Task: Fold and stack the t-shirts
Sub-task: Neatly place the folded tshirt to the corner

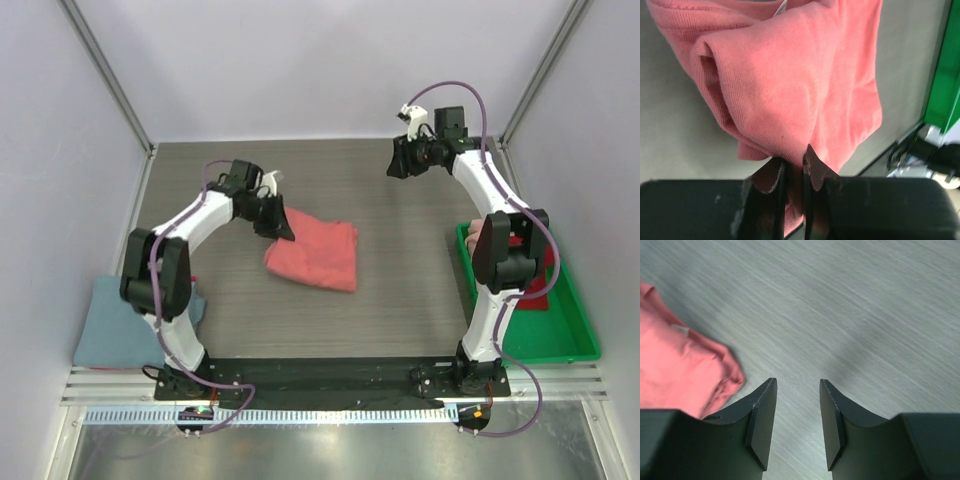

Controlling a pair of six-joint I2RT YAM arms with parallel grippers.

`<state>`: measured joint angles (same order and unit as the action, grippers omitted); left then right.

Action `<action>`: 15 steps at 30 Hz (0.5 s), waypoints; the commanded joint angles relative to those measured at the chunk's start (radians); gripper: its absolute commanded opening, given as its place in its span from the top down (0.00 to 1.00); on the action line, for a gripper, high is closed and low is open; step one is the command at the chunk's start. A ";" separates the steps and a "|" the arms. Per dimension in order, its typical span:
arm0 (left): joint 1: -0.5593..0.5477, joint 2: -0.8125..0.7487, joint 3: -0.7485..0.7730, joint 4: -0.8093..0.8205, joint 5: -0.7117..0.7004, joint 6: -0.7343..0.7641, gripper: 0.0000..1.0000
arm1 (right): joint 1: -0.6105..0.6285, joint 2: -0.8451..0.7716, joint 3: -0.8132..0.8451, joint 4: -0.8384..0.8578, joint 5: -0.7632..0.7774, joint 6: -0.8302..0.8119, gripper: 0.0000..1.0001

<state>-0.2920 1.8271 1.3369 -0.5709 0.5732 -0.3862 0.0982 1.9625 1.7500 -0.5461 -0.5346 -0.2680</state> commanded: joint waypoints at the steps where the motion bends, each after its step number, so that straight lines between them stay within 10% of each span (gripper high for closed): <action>1: 0.004 -0.153 -0.088 -0.127 -0.005 0.133 1.00 | 0.009 -0.065 -0.027 0.003 -0.034 -0.020 0.54; 15: 0.175 -0.384 -0.127 -0.349 -0.130 0.415 1.00 | 0.008 -0.163 -0.124 0.006 -0.053 -0.020 0.54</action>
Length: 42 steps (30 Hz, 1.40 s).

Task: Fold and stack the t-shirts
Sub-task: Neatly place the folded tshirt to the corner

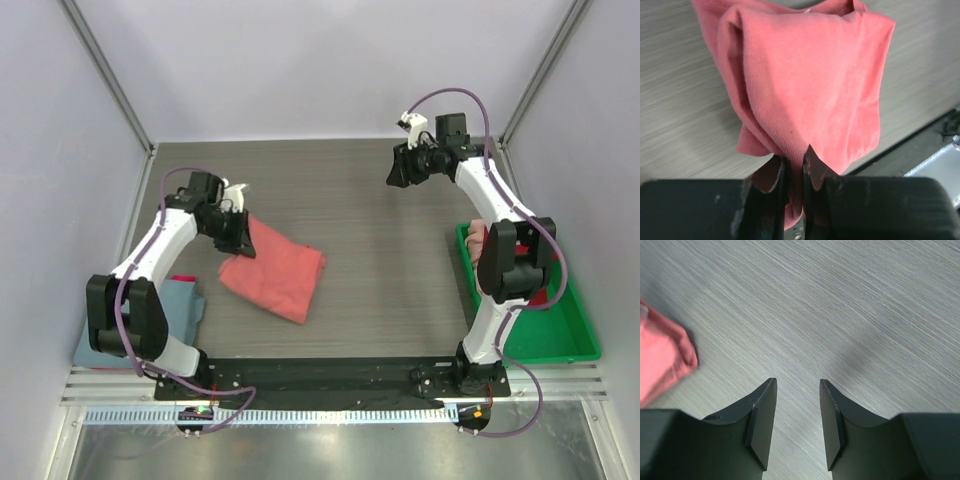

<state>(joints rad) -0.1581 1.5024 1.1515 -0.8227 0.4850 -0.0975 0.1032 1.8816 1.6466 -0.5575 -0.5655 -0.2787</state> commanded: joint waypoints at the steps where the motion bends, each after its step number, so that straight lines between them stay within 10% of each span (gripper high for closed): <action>1: 0.043 -0.070 0.063 -0.127 -0.057 0.165 1.00 | 0.003 -0.088 -0.030 0.021 -0.020 -0.011 0.55; 11: 0.080 -0.108 0.044 -0.524 -0.200 0.475 0.99 | 0.003 -0.113 -0.071 0.025 -0.030 -0.022 0.55; 23: 0.351 -0.352 -0.027 -0.615 -0.341 0.571 1.00 | 0.012 -0.085 -0.074 0.033 -0.068 -0.007 0.55; 42: 0.477 -0.539 0.111 -0.840 -0.417 0.725 1.00 | 0.026 -0.068 -0.117 0.034 -0.154 -0.016 0.55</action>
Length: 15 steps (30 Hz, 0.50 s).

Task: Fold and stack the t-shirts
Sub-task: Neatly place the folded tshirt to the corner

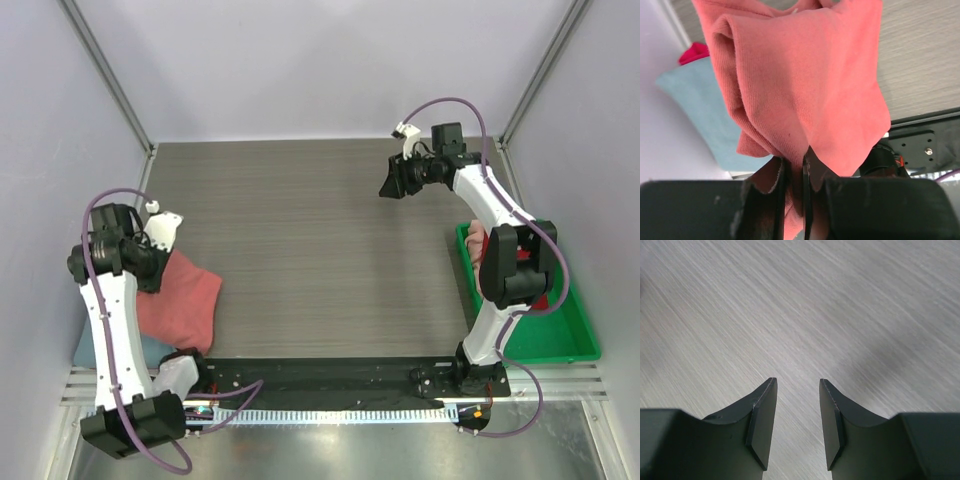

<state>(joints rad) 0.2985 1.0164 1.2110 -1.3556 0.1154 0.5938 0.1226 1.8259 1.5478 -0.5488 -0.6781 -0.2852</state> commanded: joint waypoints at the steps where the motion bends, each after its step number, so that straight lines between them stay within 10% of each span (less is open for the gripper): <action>1: 0.031 -0.058 0.051 -0.307 -0.066 0.032 1.00 | 0.005 -0.011 -0.021 0.023 -0.046 -0.014 0.55; 15: 0.213 0.025 0.084 -0.251 -0.165 0.204 1.00 | 0.005 0.104 0.097 0.012 -0.090 -0.022 0.55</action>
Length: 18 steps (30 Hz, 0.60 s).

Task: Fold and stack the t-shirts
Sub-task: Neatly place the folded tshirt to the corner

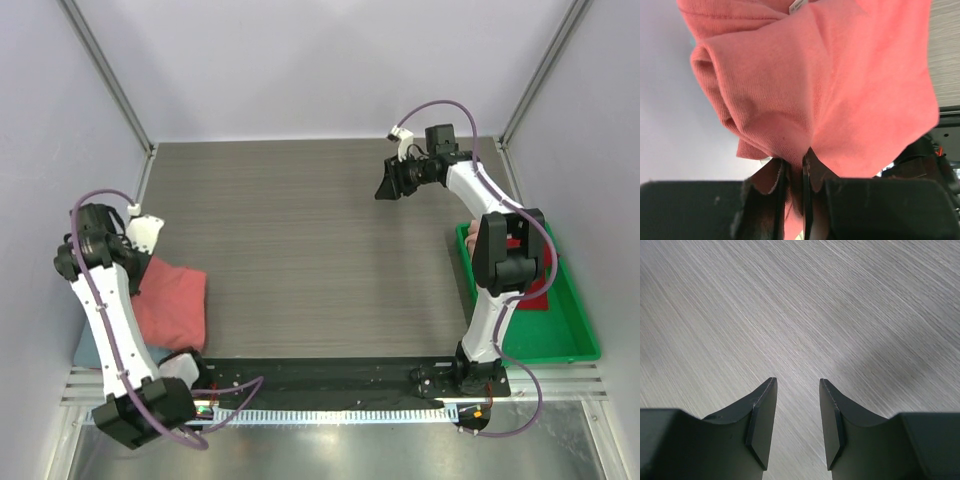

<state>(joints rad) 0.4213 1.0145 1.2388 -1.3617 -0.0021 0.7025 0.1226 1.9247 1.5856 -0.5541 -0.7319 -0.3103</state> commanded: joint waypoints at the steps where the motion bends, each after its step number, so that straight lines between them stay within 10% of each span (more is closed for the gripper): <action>1: 0.121 0.045 0.073 -0.237 -0.042 0.112 1.00 | 0.005 0.005 0.060 0.016 -0.041 0.000 0.55; 18: 0.241 0.329 0.102 0.039 -0.065 0.146 1.00 | 0.005 0.063 0.129 0.033 -0.038 0.036 0.55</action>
<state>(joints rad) 0.6571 1.3315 1.3029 -1.3460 -0.0341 0.8452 0.1226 1.9842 1.6779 -0.5499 -0.7498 -0.2955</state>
